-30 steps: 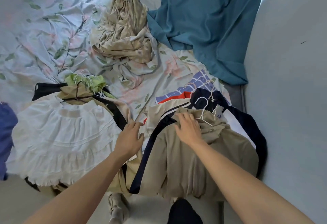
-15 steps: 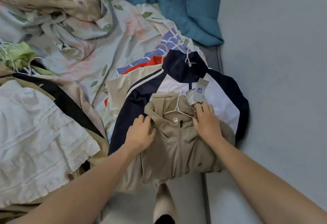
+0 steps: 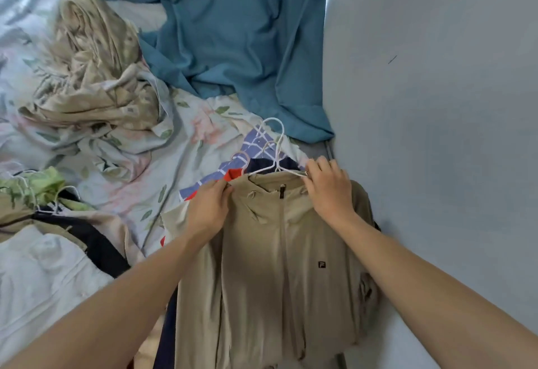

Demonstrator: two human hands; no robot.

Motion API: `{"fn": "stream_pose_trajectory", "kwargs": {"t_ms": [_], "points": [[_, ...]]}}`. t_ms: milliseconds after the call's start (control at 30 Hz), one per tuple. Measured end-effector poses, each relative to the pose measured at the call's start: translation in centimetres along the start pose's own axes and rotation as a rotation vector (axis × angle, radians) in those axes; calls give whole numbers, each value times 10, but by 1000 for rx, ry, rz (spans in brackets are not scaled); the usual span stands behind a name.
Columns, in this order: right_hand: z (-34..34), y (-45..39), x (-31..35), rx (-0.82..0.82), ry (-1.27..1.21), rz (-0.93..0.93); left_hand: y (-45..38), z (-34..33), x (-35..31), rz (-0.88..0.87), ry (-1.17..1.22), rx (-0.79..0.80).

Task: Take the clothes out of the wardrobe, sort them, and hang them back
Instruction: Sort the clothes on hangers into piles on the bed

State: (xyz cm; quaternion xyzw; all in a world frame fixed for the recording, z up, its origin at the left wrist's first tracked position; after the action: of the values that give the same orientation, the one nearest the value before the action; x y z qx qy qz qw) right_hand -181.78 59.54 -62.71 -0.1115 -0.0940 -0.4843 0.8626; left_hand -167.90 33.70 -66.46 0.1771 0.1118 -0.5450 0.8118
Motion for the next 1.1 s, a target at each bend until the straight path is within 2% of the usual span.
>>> {"fn": "stream_pose_trajectory", "kwargs": {"t_ms": [167, 300, 367, 433, 500, 567, 633, 733, 867, 1100], "points": [[20, -115, -9, -132, -19, -110, -117, 51, -27, -11, -42, -197], [1, -160, -21, -120, -151, -213, -173, 49, -35, 5, -122, -250], [-31, -155, -27, 3, -290, -260, -178, 22, -31, 60, -253, -165], [-69, -129, -27, 292, -353, -298, -163, -11, -21, 46, -269, 64], [-98, -95, -23, 537, -292, -312, -132, -39, -9, -32, -300, 338], [-110, -69, -16, 544, -244, -294, -100, -57, 4, -83, -371, 429], [-108, -56, -2, 410, -190, -267, -79, -61, 14, -64, -373, 371], [-102, -51, 34, 282, -154, -198, -57, -54, 34, -34, -313, 294], [-111, -47, 112, 328, -208, -79, -23, -34, 87, 18, -262, 252], [-181, -1, 307, 412, -296, 107, 82, 26, 265, 191, -244, 181]]}}
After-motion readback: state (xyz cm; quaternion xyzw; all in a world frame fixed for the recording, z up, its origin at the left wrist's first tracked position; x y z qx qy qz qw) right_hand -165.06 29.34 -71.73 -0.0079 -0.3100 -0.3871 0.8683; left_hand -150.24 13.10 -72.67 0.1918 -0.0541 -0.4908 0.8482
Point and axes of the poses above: each hand's wrist, its own y-axis away from the middle knuckle, its own z-axis out of the back of the hand, x = y × z, the point moved 1 cm from there along -y, towards the middle knuckle, and after that the axes turned 15 degrees about -y, right-handed, at the moved point
